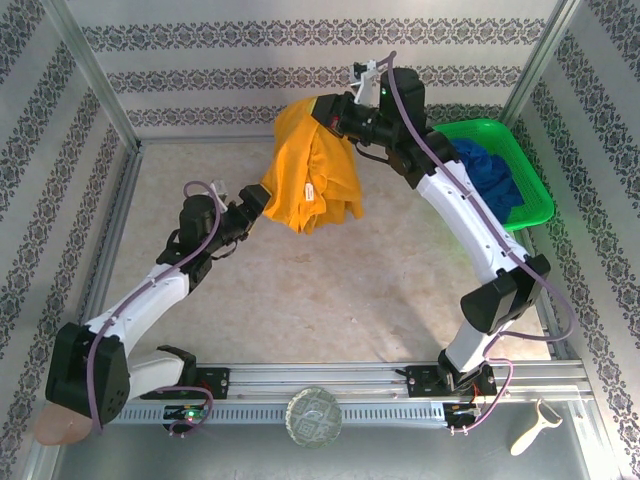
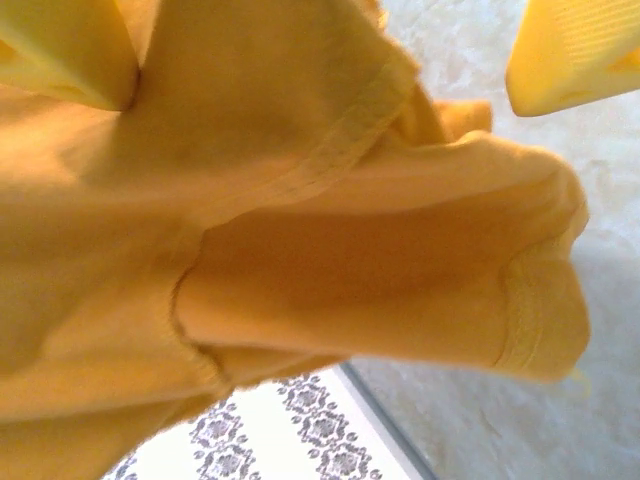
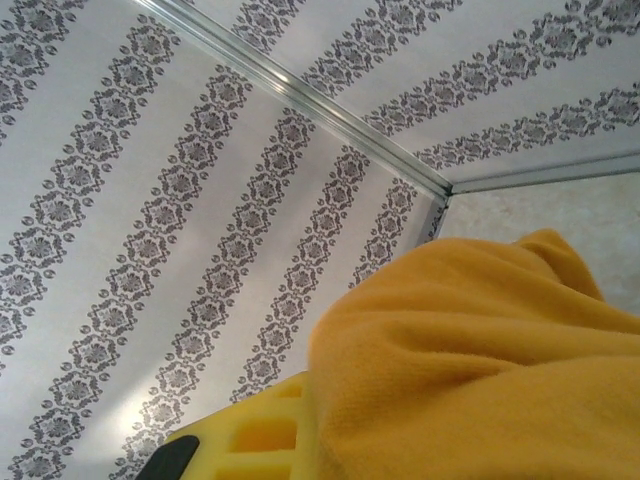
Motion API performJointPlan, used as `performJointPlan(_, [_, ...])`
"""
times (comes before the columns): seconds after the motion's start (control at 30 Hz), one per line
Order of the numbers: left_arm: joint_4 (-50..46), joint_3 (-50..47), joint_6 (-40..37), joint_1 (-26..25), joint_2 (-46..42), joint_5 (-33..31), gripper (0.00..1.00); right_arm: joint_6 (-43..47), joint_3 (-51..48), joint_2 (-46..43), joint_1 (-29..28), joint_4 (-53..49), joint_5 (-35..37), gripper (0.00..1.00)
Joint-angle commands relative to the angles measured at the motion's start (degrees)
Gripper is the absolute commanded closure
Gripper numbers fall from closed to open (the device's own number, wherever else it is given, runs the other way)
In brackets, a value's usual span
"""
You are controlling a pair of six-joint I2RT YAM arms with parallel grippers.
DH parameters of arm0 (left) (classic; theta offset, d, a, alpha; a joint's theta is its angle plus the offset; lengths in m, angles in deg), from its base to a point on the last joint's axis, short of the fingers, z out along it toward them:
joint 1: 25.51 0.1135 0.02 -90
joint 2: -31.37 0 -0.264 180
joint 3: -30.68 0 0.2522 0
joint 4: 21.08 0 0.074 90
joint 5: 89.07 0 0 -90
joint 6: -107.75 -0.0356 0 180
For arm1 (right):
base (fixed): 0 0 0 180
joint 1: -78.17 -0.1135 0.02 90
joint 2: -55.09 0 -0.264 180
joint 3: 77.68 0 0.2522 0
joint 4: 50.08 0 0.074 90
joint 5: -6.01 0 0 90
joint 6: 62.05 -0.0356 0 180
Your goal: Fold the inside-out t-shirt
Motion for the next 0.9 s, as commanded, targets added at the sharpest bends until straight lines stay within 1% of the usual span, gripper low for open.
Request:
performJointPlan(0.0, [10.1,3.0,2.0,0.7,5.0,0.7,0.52,-1.8,-2.6,-0.6,-0.2,6.7,-2.3,1.00])
performJointPlan(0.03, [10.5,4.7,1.8,0.8,6.6,1.5,0.72,-1.8,-4.0,-0.7,0.1,7.4,-2.3,1.00])
performJointPlan(0.07, [10.2,6.7,1.5,1.1,8.0,2.5,0.91,-2.1,-5.4,-0.7,0.7,8.4,-2.4,1.00])
performJointPlan(0.1, [9.4,8.6,1.0,1.5,9.0,3.7,1.00,-2.8,-6.7,-0.4,1.5,9.4,-2.6,1.00])
performJointPlan(0.17, [7.1,13.0,0.2,2.4,10.2,5.8,1.00,-4.4,-8.4,0.9,3.5,12.2,-3.9,1.00])
performJointPlan(0.23, [4.5,16.2,-0.2,2.8,9.7,6.7,1.00,-4.8,-7.6,3.3,5.6,12.2,-4.6,1.00])
performJointPlan(0.27, [2.5,17.7,-0.5,2.8,9.1,6.7,1.00,-4.5,-6.5,4.9,6.9,11.7,-4.9,0.93])
performJointPlan(0.3, [0.9,19.0,-0.3,2.8,8.4,6.7,1.00,-3.9,-5.2,6.6,8.3,10.0,-4.7,0.65])
performJointPlan(0.37, [0.1,19.7,0.8,2.6,7.4,7.1,1.00,-1.2,-4.3,7.7,10.7,7.2,-3.0,0.23])
performJointPlan(0.4, [-0.6,19.6,1.6,2.5,6.8,7.0,1.00,1.2,-4.6,7.0,11.6,4.0,-0.9,0.15])
performJointPlan(0.47, [-1.4,18.4,2.4,2.1,6.1,6.8,1.00,4.0,-8.0,4.0,12.3,0.4,1.6,0.14])
performJointPlan(0.53, [-1.5,16.2,2.7,1.4,5.3,5.6,1.00,4.0,-15.0,-0.5,11.7,1.2,2.1,0.14])
performJointPlan(0.57, [-0.7,14.9,2.9,1.1,5.0,5.1,1.00,4.5,-19.5,-3.3,10.4,1.3,2.9,0.14])
performJointPlan(0.63, [-0.4,13.1,3.3,0.6,4.6,4.3,1.00,5.8,-28.7,-8.7,6.6,2.4,5.9,0.14])
performJointPlan(0.7, [0.4,12.0,3.9,-0.1,4.5,3.8,1.00,6.6,-38.3,-14.3,1.5,4.9,9.7,0.14])
performJointPlan(0.8, [-1.2,12.4,3.5,-1.1,4.2,3.1,1.00,7.4,-48.1,-20.8,-5.4,7.4,16.5,0.13])
performJointPlan(0.87, [-2.1,13.2,3.6,-1.9,4.1,2.5,1.00,7.7,-51.5,-23.0,-9.4,8.7,19.7,0.12])
